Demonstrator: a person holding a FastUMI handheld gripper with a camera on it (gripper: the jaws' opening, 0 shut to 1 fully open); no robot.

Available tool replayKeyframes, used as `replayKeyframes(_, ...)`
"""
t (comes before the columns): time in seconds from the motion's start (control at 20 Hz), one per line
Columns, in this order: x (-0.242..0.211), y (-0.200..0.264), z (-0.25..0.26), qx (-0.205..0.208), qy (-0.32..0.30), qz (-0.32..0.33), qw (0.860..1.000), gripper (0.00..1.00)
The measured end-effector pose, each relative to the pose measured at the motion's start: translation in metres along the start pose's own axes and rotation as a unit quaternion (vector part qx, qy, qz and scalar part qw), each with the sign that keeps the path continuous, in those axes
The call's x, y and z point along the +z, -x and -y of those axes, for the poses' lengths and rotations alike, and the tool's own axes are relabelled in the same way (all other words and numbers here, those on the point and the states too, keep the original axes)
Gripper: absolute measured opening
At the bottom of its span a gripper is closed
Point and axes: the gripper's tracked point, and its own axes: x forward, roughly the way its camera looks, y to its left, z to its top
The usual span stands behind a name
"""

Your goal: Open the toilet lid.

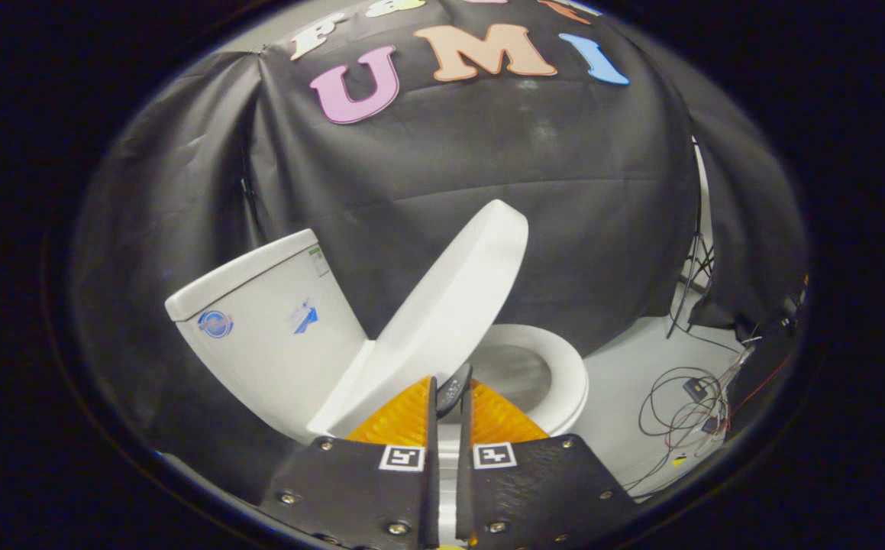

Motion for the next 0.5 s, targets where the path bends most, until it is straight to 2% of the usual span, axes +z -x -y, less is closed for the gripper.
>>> replayKeyframes(0.5, 0.028, 0.005, -0.044, 0.037, 0.023, 0.025, 0.999, 0.09)
